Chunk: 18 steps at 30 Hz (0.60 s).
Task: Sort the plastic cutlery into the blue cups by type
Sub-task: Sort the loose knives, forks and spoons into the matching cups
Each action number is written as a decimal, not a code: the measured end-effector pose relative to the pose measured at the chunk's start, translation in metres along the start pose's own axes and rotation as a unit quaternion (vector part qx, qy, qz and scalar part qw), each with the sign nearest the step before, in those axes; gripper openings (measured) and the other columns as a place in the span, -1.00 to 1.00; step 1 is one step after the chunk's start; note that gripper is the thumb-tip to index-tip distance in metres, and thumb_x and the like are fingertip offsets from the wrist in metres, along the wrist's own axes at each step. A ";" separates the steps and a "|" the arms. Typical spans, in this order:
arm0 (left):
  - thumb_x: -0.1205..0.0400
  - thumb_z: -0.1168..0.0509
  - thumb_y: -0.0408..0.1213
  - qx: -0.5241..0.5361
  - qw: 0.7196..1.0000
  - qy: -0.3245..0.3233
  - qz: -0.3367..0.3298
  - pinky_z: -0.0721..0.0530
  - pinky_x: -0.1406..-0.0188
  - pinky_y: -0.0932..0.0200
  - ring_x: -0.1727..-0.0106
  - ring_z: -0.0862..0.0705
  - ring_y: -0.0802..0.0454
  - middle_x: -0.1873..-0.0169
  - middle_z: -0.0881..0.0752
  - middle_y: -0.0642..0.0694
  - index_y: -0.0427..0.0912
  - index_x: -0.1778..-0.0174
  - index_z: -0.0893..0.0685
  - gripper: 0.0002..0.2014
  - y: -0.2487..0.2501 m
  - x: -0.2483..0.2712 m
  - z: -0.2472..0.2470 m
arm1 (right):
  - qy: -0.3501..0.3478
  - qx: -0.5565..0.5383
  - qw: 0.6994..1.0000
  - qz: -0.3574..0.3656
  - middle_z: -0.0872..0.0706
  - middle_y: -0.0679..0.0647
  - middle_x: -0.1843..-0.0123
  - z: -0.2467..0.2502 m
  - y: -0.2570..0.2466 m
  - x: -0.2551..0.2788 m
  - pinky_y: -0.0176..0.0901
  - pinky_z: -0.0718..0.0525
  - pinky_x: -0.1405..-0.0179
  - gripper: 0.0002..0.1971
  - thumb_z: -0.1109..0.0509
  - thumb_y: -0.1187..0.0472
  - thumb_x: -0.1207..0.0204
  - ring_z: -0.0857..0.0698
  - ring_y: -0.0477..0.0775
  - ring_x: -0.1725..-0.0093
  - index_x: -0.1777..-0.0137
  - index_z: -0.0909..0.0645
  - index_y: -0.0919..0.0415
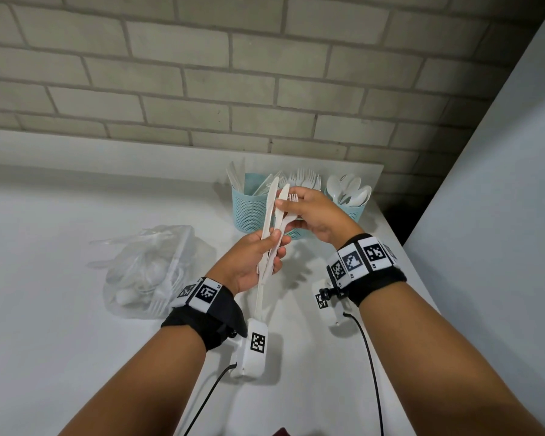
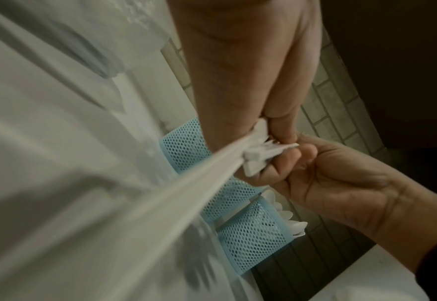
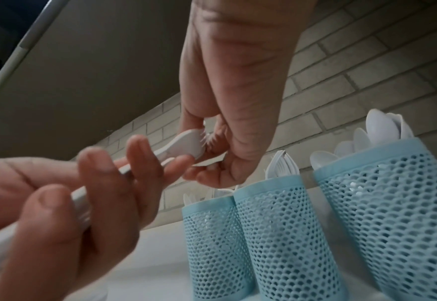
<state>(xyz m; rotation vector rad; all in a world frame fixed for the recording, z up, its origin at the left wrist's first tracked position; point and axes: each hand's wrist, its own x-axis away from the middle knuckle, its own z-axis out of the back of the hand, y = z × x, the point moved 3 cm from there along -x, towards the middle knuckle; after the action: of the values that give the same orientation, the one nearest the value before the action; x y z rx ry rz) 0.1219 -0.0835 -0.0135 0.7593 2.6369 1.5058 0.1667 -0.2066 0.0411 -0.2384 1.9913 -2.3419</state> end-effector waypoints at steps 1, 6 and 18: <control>-0.70 -0.17 -0.29 -0.003 1.000 -0.005 0.001 -0.58 0.50 0.38 0.41 -0.57 0.19 0.30 -0.66 -0.01 -0.20 -0.15 -0.64 -0.81 0.000 0.000 0.000 | 0.006 -0.006 1.000 0.000 -0.76 0.04 0.22 0.001 -0.001 -0.001 -0.29 -0.69 0.36 -0.92 -0.38 0.31 -0.56 -0.73 -0.06 0.28 0.00 -0.65 0.15; -0.71 -0.16 -0.29 -0.023 0.999 -0.025 0.009 -0.55 0.51 0.40 0.43 -0.53 0.20 0.33 -0.62 0.02 -0.21 -0.17 -0.64 -0.79 0.001 0.001 -0.004 | -0.014 -0.030 0.999 -0.021 -0.79 0.13 0.20 0.001 -0.002 -0.004 -0.32 -0.63 0.53 -0.84 -0.39 0.32 -0.55 -0.76 -0.05 0.39 -0.10 -0.65 0.30; -0.71 -0.15 -0.29 -0.045 0.997 -0.054 0.018 -0.51 0.51 0.44 0.51 -0.47 0.24 0.38 -0.56 0.05 -0.19 -0.15 -0.65 -0.79 0.000 0.004 -0.005 | 0.032 -0.006 0.999 -0.032 -0.80 -0.03 0.35 0.014 -0.013 -0.007 -0.12 -0.67 0.06 -0.96 -0.43 0.25 -0.51 -0.71 0.01 0.21 0.16 -0.69 0.18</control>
<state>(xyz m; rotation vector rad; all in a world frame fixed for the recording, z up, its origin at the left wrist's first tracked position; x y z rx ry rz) 0.1169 -0.0855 -0.0103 0.8613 2.4730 1.5329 0.1771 -0.2174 0.0555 -0.2356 2.0558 -2.4073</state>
